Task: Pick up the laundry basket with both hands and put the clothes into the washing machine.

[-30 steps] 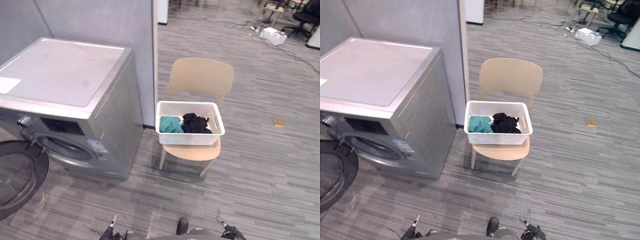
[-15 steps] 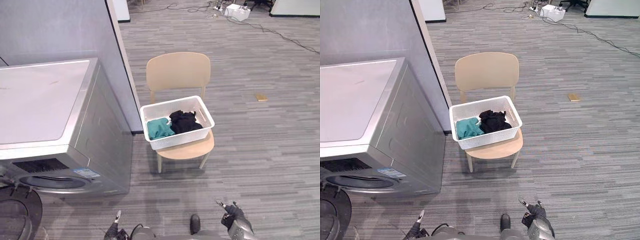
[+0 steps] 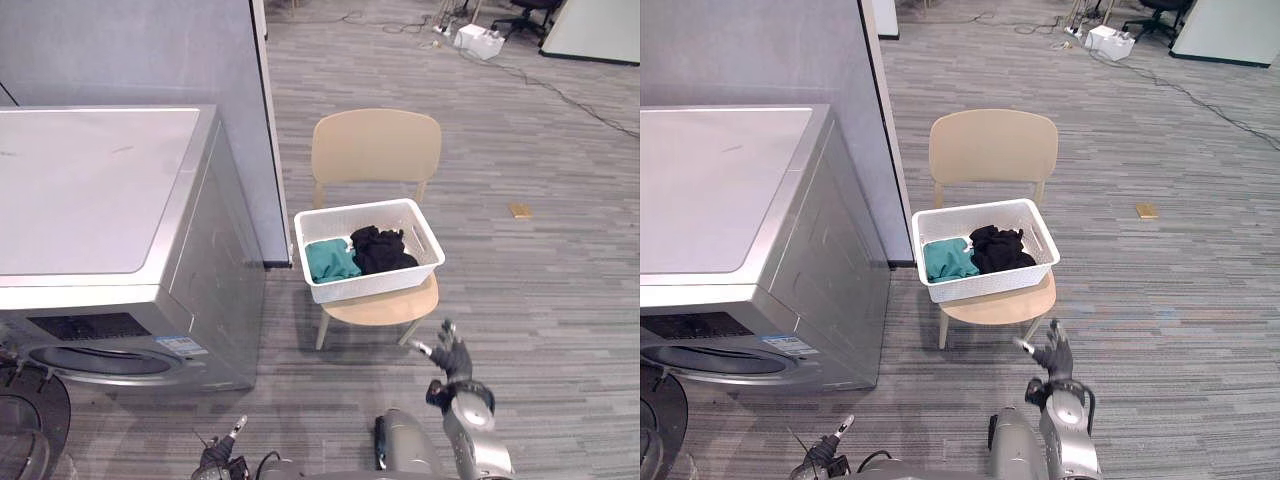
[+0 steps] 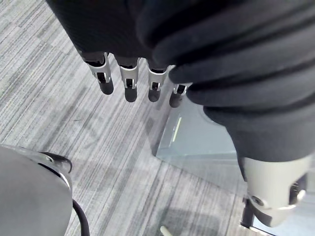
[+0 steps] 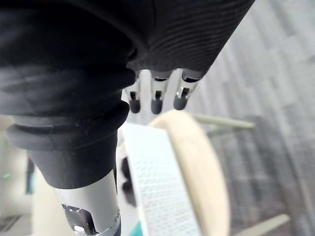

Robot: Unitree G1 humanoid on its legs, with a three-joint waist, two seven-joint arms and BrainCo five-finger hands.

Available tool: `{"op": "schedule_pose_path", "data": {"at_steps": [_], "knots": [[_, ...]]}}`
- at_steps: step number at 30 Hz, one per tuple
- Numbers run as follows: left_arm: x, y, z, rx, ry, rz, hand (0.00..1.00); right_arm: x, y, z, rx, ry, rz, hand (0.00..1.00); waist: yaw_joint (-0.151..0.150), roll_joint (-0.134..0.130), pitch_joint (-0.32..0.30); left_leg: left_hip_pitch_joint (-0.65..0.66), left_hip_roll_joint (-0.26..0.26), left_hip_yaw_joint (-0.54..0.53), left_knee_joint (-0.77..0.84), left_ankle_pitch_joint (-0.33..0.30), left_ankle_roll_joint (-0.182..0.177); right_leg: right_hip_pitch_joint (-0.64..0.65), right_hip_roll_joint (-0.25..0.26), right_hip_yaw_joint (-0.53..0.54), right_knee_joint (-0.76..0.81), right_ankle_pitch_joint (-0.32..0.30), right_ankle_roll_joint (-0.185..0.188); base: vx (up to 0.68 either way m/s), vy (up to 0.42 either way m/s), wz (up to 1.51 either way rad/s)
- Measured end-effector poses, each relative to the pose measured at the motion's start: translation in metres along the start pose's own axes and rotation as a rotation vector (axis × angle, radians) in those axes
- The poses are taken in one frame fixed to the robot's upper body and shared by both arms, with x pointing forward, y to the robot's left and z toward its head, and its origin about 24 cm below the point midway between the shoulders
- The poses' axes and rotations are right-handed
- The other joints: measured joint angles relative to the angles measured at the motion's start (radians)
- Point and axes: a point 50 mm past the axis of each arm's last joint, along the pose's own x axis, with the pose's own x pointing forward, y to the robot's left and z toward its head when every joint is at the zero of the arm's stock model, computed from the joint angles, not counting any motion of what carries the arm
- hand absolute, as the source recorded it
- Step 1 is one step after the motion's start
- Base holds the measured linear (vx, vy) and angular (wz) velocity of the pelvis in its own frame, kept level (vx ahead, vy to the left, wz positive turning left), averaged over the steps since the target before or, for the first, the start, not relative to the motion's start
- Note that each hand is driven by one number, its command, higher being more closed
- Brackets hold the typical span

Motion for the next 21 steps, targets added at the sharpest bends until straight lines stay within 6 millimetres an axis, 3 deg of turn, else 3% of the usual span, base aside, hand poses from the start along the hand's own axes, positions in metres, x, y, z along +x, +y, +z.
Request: {"op": "schedule_pose_path", "data": {"at_steps": [1,2,3,4,7,11,12,14,15,16,18,19,21], "knots": [[0.000,0.000,0.000,0.007,-0.001,0.001,0.00,0.001,0.002,0.006,0.004,-0.030,0.008,0.00,-0.001,-0.003,-0.002,0.002,0.003,-0.004,-0.002,0.001,-0.004,0.020,0.009,-0.009,-0.097,0.035,0.002,0.20,-0.089,0.12],[0.000,0.001,0.000,0.014,-0.004,0.003,0.00,0.002,0.004,0.014,0.005,-0.068,0.019,0.00,-0.001,-0.017,-0.009,0.006,0.005,-0.014,-0.008,-0.002,-0.023,0.057,0.022,-0.012,-0.204,0.160,-0.004,0.21,-0.112,0.22],[0.000,-0.003,0.000,0.013,0.000,-0.007,0.00,0.005,0.002,0.025,-0.016,-0.114,0.033,0.00,0.000,0.020,-0.002,0.011,0.041,-0.039,-0.030,0.006,-0.049,0.093,0.051,-0.039,-0.253,0.186,-0.035,0.31,-0.164,0.37],[-0.001,-0.009,-0.001,0.006,0.004,-0.020,0.00,0.007,0.004,0.038,-0.031,-0.168,0.060,0.00,-0.005,0.028,-0.004,0.010,0.055,-0.065,-0.051,0.033,-0.092,0.095,0.053,-0.070,-0.269,0.175,-0.045,0.31,-0.176,0.41],[-0.001,-0.012,0.002,0.004,-0.004,-0.026,0.00,0.008,0.006,0.061,-0.051,-0.261,0.087,0.00,-0.009,0.029,-0.005,-0.002,0.075,-0.114,-0.065,0.089,-0.132,0.112,0.053,-0.133,-0.273,0.152,-0.065,0.24,-0.182,0.56],[-0.002,-0.015,0.001,-0.002,-0.002,-0.028,0.00,0.011,0.028,0.080,-0.065,-0.341,0.182,0.00,0.004,0.031,-0.007,-0.050,0.090,-0.136,0.077,0.116,-0.135,0.182,0.065,-0.159,-0.324,0.139,-0.078,0.13,-0.114,0.27],[-0.002,-0.014,0.002,-0.002,-0.005,-0.024,0.00,0.011,0.040,0.085,-0.086,-0.367,0.225,0.00,0.005,0.035,-0.005,-0.100,0.097,-0.136,0.201,0.117,-0.135,0.211,0.070,-0.168,-0.344,0.129,-0.084,0.09,-0.088,0.19],[-0.003,-0.018,0.007,0.001,-0.031,-0.029,0.00,0.009,0.057,0.091,-0.154,-0.410,0.298,0.00,0.008,0.052,0.004,-0.188,0.110,-0.133,0.411,0.161,-0.094,0.253,0.082,-0.179,-0.348,0.116,-0.094,0.09,-0.074,0.13],[-0.003,-0.017,0.011,0.007,-0.052,-0.025,0.00,0.008,0.067,0.096,-0.214,-0.448,0.337,0.00,0.028,0.056,0.009,-0.242,0.110,-0.136,0.530,0.229,-0.093,0.272,0.077,-0.171,-0.343,0.101,-0.099,0.05,-0.038,-0.07],[-0.003,-0.018,0.012,0.014,-0.060,-0.030,0.00,0.008,0.072,0.100,-0.236,-0.471,0.351,0.00,0.034,0.046,0.016,-0.264,0.112,-0.140,0.572,0.227,-0.091,0.273,0.071,-0.166,-0.339,0.094,-0.102,0.06,-0.039,-0.09],[-0.004,-0.020,0.018,0.050,-0.104,-0.042,0.00,0.014,0.082,0.123,-0.308,-0.568,0.373,0.00,0.033,0.054,0.022,-0.339,0.106,-0.121,0.536,0.138,-0.056,0.256,0.042,-0.158,-0.331,0.076,-0.112,0.00,0.000,0.00],[-0.005,-0.020,0.019,0.050,-0.109,-0.042,0.00,0.017,0.083,0.128,-0.332,-0.590,0.367,0.00,0.033,0.054,0.022,-0.353,0.109,-0.115,0.490,0.135,-0.052,0.247,0.034,-0.153,-0.329,0.073,-0.107,0.01,0.037,-0.03],[-0.005,-0.020,0.021,0.053,-0.125,-0.037,0.00,0.029,0.087,0.143,-0.426,-0.639,0.357,0.00,0.032,0.054,0.027,-0.365,0.113,-0.106,0.242,0.143,-0.060,0.187,-0.002,-0.134,-0.272,0.054,-0.084,0.01,0.098,-0.11]]}}
